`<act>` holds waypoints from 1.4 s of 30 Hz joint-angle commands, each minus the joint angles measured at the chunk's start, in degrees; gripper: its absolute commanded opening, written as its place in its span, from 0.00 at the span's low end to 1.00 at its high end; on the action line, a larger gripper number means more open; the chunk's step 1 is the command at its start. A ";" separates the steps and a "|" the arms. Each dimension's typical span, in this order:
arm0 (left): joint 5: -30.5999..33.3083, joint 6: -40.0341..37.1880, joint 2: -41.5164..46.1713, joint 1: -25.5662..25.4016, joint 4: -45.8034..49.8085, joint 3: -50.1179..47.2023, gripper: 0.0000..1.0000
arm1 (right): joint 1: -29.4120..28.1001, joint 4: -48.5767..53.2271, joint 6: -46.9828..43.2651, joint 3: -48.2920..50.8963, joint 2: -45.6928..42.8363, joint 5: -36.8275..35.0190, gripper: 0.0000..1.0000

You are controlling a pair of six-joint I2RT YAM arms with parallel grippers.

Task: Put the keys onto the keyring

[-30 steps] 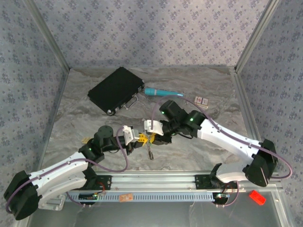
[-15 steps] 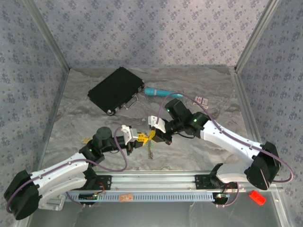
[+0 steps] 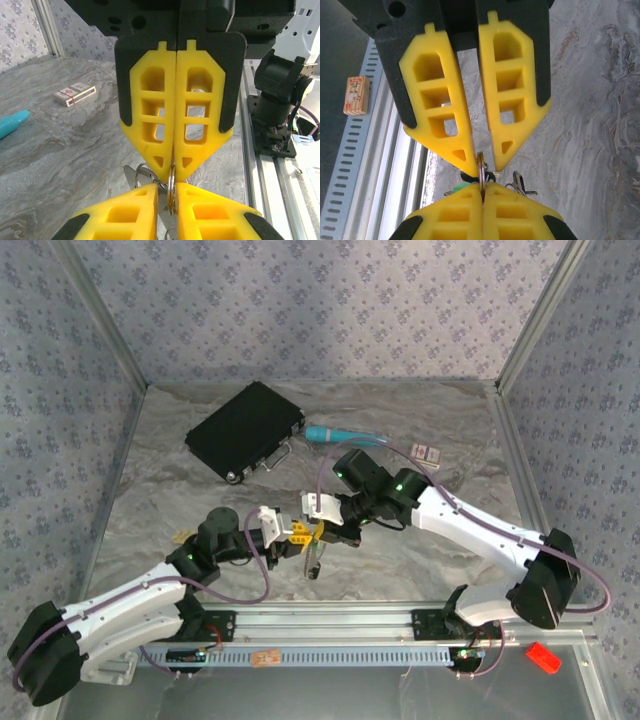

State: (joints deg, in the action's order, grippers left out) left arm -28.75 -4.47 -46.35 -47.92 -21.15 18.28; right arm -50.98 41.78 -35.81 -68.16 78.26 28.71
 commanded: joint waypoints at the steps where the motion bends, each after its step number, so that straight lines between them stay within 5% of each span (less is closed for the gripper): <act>1: -1.28 -1.00 -0.34 -0.08 -0.22 2.52 0.12 | -1.49 3.66 -3.11 -3.90 1.28 -1.91 0.00; 6: -1.78 -1.17 0.24 -0.10 0.18 2.57 0.03 | -1.74 3.04 -2.52 -4.13 1.23 -1.48 0.00; 10: -1.78 -0.99 1.08 -0.07 -1.24 1.57 0.00 | 0.95 -2.55 1.08 0.92 -2.47 1.87 0.21; 14: -2.46 0.22 0.96 -0.10 -5.27 0.37 0.00 | 3.39 -9.33 5.82 5.93 -4.95 6.66 0.27; 25: -2.71 0.29 0.20 -0.12 -6.90 -0.18 0.00 | 4.18 -11.46 8.12 9.18 -5.14 6.65 0.18; 35: -2.80 0.14 0.19 -0.07 -6.54 -0.09 0.00 | 4.62 -9.61 7.72 9.54 -6.54 5.38 0.24; 42: -3.10 0.07 0.01 -0.11 -6.63 0.24 0.00 | 4.49 -9.93 7.99 9.48 -5.42 5.78 0.09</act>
State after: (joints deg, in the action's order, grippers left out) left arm -29.41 -4.84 -46.28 -47.90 -24.23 18.37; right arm -46.72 31.14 -27.94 -59.05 72.75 33.89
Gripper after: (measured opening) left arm 0.043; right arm 0.102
